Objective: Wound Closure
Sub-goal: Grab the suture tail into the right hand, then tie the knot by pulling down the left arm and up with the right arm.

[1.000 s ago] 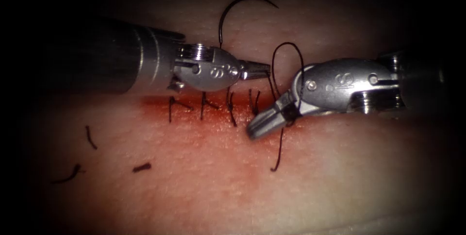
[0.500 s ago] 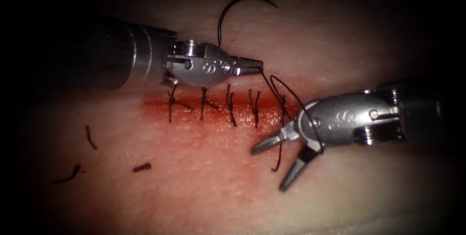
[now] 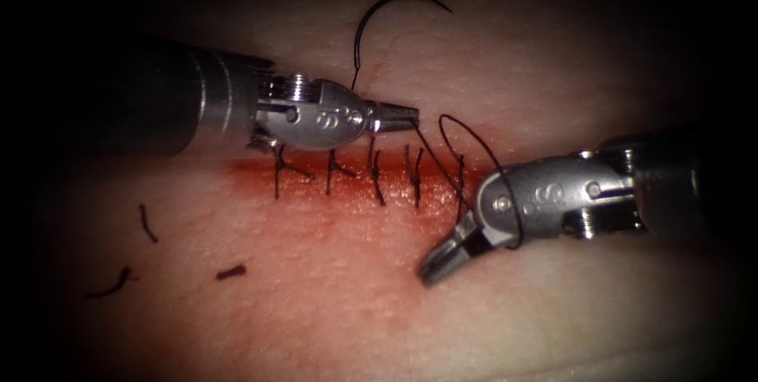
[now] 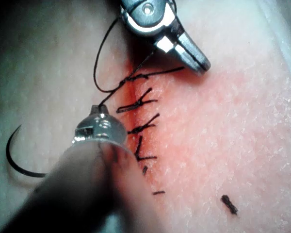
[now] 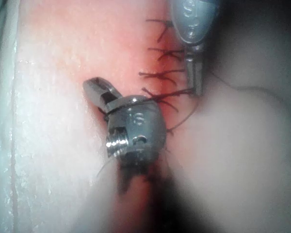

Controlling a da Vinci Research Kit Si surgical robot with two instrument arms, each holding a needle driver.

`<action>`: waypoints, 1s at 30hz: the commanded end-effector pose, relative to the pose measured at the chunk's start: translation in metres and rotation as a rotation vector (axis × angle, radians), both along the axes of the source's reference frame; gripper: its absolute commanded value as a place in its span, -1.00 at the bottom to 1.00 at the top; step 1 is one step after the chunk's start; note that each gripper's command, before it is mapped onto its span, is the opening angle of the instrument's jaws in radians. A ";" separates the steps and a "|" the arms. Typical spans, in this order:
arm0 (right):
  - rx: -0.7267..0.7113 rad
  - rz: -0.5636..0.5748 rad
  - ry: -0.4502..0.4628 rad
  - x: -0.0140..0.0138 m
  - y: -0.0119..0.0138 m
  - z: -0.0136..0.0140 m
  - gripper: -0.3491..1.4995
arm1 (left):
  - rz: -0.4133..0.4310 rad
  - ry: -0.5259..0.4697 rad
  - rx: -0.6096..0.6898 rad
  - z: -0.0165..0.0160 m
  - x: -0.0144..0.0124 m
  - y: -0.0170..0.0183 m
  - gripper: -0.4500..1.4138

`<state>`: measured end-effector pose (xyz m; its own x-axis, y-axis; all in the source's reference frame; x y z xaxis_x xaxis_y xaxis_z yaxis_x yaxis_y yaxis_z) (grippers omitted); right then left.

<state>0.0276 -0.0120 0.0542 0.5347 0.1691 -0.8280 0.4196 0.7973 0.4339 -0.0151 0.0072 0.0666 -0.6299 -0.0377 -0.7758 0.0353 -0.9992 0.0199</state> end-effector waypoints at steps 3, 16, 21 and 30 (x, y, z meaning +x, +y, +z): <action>-0.010 0.023 -0.009 0.0003 0.0012 0.0001 -1.00 | 0.007 0.000 -0.005 -0.0003 0.0002 -0.0005 -1.00; 0.001 0.255 0.068 -0.0024 0.0070 -0.0002 -1.00 | 0.043 0.002 -0.023 -0.0061 0.0032 -0.0077 -1.00; -0.007 0.291 0.057 -0.0029 0.0083 0.0009 -1.00 | 0.077 0.006 -0.019 -0.0079 0.0046 -0.0096 -1.00; -0.015 0.424 0.021 -0.0042 0.0107 0.0028 -1.00 | 0.272 0.029 0.046 -0.0091 0.0050 -0.0165 -1.00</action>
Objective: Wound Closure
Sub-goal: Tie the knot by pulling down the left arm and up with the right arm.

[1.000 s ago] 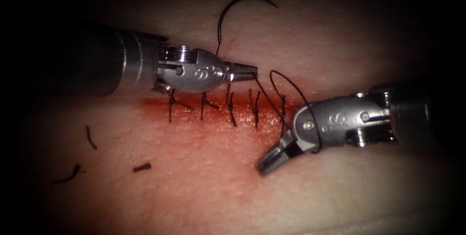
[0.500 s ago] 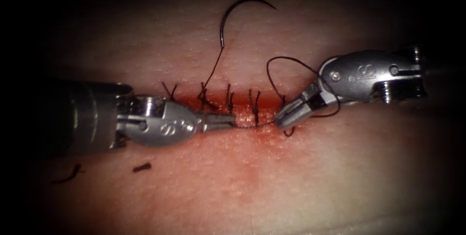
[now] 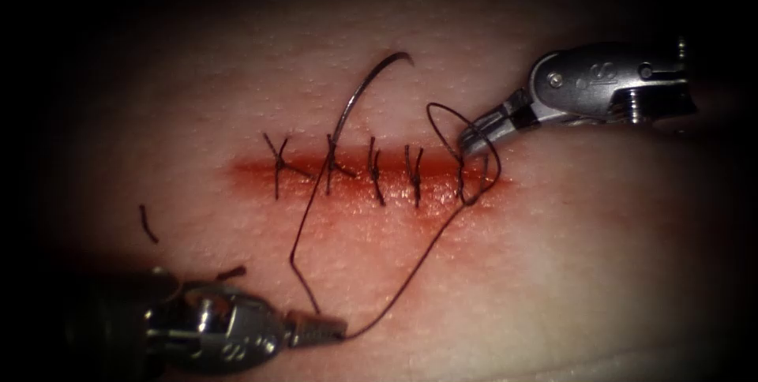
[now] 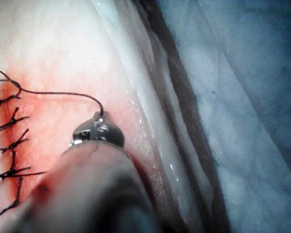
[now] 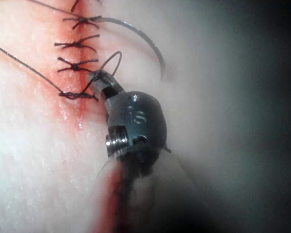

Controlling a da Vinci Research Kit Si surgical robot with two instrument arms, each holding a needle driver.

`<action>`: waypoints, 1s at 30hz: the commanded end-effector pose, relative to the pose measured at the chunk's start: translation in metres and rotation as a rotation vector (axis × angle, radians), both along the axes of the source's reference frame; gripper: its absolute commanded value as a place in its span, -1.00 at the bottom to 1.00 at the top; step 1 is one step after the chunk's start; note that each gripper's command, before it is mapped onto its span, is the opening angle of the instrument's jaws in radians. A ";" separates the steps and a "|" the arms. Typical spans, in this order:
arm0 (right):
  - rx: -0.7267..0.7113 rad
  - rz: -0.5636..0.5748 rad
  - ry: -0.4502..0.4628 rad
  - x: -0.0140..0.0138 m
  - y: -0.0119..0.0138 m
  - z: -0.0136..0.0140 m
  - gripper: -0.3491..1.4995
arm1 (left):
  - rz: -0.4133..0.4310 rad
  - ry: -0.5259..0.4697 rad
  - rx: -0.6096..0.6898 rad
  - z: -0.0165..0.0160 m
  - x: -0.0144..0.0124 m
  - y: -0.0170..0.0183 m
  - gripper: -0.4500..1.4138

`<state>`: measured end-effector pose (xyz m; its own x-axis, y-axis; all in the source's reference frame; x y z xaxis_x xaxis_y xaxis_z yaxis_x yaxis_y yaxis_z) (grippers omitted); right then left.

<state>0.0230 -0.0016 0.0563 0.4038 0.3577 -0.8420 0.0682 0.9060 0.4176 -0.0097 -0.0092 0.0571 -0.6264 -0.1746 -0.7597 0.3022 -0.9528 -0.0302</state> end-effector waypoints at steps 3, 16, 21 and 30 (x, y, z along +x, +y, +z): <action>0.001 0.045 -0.018 0.0000 0.0008 0.0011 -1.00 | 0.029 -0.027 0.022 -0.0012 0.0006 -0.0009 -1.00; -0.004 0.082 -0.048 -0.0002 0.0020 0.0020 -1.00 | 0.250 -0.031 0.095 -0.0045 0.0043 -0.0060 -1.00; -0.004 0.095 -0.066 -0.0002 0.0027 0.0025 -1.00 | 0.351 -0.006 0.115 -0.0052 0.0050 -0.0088 -1.00; -0.012 0.120 -0.097 -0.0002 0.0036 0.0035 -1.00 | 0.507 0.027 0.164 -0.0058 0.0077 -0.0124 -1.00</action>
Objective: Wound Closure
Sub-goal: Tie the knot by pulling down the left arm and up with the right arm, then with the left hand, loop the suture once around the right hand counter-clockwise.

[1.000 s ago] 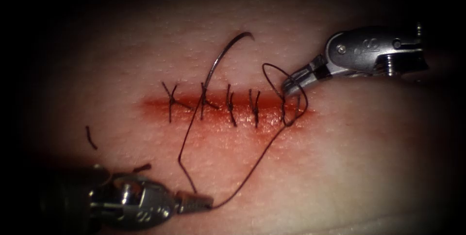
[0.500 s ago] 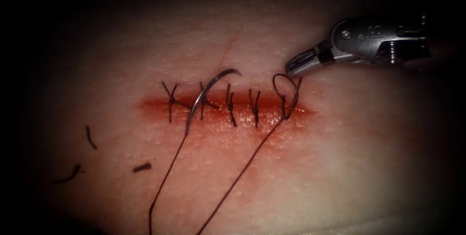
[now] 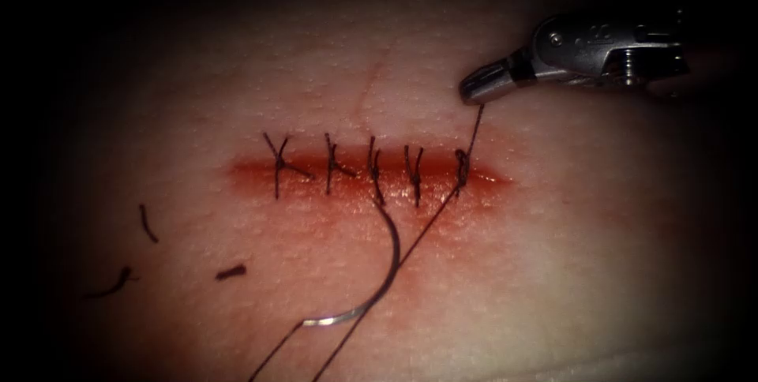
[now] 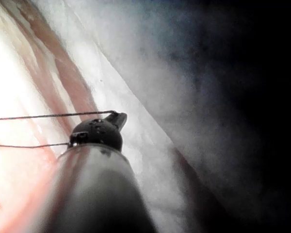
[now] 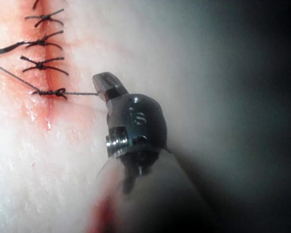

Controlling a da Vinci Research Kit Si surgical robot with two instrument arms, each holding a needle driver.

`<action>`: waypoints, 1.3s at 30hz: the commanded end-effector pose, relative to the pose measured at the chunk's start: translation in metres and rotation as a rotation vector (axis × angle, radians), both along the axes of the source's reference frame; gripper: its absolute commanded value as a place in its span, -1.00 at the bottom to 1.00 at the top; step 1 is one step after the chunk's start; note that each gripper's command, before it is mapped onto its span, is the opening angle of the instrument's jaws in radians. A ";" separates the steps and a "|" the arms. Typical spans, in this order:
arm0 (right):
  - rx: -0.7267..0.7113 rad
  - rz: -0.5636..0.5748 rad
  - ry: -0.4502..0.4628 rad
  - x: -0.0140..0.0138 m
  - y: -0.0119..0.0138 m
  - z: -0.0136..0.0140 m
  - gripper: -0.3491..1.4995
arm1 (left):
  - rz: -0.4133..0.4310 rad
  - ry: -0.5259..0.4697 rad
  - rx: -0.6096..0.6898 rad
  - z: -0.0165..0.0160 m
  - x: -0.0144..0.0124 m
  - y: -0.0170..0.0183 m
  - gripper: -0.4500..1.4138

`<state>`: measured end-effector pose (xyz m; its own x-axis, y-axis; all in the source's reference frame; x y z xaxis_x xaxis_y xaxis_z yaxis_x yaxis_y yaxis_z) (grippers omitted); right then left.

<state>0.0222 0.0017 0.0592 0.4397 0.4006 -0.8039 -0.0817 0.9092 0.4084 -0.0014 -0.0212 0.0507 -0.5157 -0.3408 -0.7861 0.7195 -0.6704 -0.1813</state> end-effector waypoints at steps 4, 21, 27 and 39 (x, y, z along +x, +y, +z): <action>-0.004 0.004 -0.002 0.0008 0.0003 0.0008 -1.00 | 0.058 0.005 0.023 0.0007 -0.0001 -0.0016 -1.00; -0.107 0.016 -0.118 0.0003 0.0008 0.0025 -1.00 | 0.258 -0.030 0.091 0.0013 -0.0010 -0.0058 -1.00; -0.098 0.002 -0.111 -0.0010 0.0003 0.0025 -1.00 | 0.265 -0.044 0.101 0.0011 -0.0014 -0.0056 -1.00; -0.085 0.212 0.045 -0.0022 -0.0021 -0.0034 0.65 | -0.192 -0.245 -0.139 -0.0048 -0.0063 0.0106 -1.00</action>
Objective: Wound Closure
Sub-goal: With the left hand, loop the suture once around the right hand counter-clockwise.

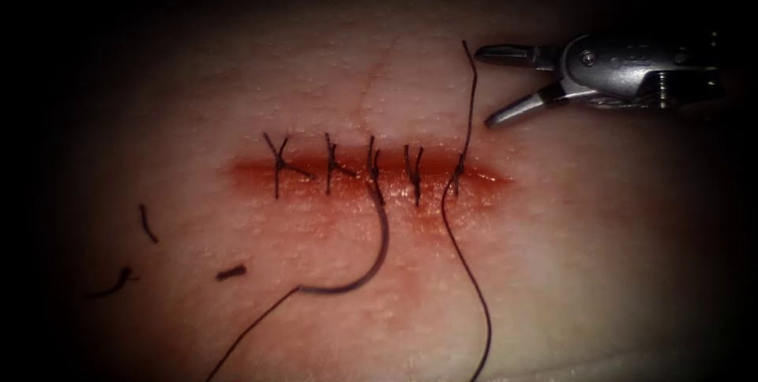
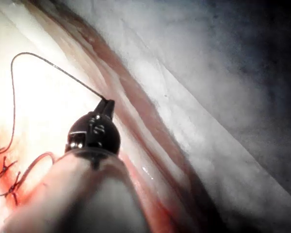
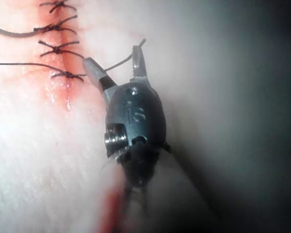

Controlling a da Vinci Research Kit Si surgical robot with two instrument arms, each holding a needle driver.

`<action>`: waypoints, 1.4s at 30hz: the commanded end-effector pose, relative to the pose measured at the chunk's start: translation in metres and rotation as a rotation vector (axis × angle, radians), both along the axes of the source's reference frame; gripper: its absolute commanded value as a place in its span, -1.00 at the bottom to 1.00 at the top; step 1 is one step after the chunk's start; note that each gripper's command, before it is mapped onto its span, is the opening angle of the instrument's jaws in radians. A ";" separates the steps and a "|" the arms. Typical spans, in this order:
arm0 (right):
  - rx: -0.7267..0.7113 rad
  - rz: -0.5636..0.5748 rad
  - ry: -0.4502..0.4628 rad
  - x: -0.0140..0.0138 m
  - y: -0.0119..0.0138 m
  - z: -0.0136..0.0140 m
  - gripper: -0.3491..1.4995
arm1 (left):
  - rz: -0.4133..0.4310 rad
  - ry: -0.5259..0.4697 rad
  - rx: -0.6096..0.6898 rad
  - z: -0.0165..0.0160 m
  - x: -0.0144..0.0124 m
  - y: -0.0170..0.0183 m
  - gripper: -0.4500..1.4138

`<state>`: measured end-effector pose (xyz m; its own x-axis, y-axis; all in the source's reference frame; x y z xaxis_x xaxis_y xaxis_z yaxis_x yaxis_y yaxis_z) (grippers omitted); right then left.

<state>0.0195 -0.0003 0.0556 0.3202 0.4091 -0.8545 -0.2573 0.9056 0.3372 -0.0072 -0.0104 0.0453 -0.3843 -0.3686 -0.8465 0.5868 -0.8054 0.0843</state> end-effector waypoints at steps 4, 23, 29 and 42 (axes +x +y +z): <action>0.004 0.064 0.018 -0.0005 0.0001 -0.0025 0.78 | -0.093 -0.050 -0.033 -0.0004 -0.0021 0.0042 -1.00; -0.044 0.012 0.218 0.0064 -0.0074 -0.0055 -1.00 | -0.536 -0.092 0.006 -0.0001 -0.0068 0.0184 -1.00; -0.076 0.051 0.320 0.0064 -0.0083 -0.0064 -1.00 | -0.667 0.005 -0.033 0.0066 -0.0074 0.0215 -1.00; 0.050 0.343 0.402 0.0070 -0.0085 -0.0063 -1.00 | -0.679 0.073 -0.090 0.0123 -0.0087 0.0201 -1.00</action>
